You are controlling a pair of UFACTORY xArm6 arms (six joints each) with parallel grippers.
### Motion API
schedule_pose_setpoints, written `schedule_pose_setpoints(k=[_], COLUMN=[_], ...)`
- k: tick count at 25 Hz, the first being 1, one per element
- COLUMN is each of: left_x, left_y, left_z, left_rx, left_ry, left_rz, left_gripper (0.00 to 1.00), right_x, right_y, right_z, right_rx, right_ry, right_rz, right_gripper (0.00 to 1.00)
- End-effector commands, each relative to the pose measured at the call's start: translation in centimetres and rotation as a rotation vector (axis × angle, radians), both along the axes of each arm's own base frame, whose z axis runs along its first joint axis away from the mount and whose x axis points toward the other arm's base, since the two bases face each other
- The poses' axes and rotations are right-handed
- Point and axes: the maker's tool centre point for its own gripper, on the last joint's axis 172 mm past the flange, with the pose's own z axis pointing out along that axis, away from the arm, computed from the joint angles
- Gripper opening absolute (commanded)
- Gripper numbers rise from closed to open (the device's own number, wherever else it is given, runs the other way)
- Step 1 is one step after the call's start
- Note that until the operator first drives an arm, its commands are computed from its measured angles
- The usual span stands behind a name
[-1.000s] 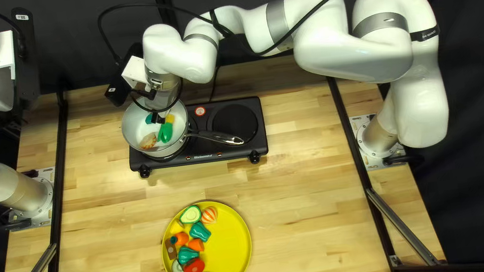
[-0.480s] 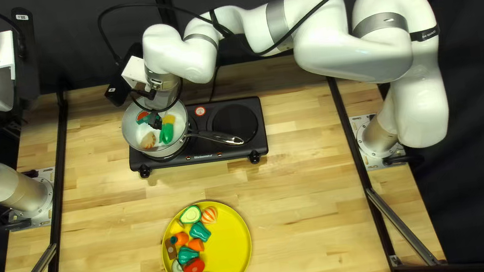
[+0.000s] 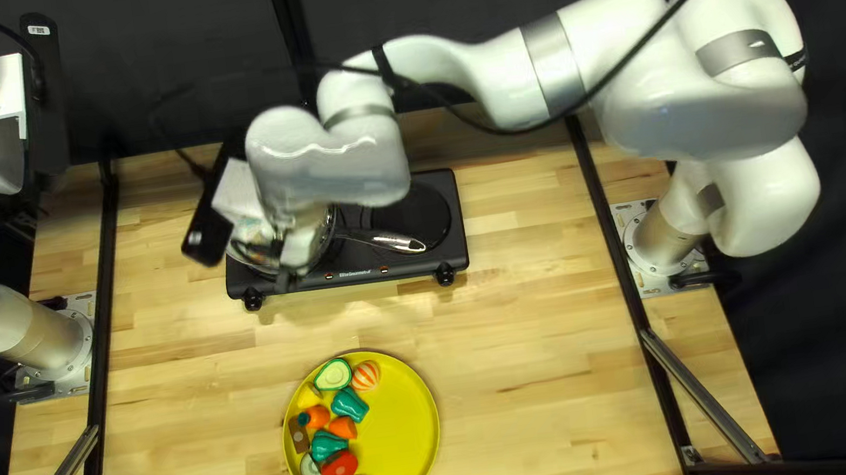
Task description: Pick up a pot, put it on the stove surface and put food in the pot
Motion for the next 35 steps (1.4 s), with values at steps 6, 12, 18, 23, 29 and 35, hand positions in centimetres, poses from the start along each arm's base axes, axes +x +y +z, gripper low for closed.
schedule_pose_setpoints(k=[6,12,18,23,29,35], left_x=[0.0,0.0,0.0,0.0,0.0,0.0], left_y=[0.0,0.0,0.0,0.0,0.0,0.0], left_z=[0.0,0.0,0.0,0.0,0.0,0.0], left_rx=[0.000,0.000,0.000,0.000,0.000,0.000], left_ry=[0.000,0.000,0.000,0.000,0.000,0.000], left_rz=[0.000,0.000,0.000,0.000,0.000,0.000], left_gripper=[1.00,1.00,1.00,1.00,1.00,1.00], right_x=[-3.2,-1.1,-1.7,-2.5,-2.3,-2.2], right_y=[10.9,11.5,8.9,7.0,5.3,5.4], right_z=[-9.0,-14.5,-15.3,-15.5,-16.7,-16.8], right_rx=[-0.029,-0.102,-0.149,-0.165,-0.182,-0.195], right_ry=[0.016,0.067,0.058,0.042,0.037,0.040], right_rz=[-0.006,-0.146,-0.252,-0.297,-0.332,-0.353], right_gripper=[1.00,1.00,1.00,1.00,1.00,1.00])
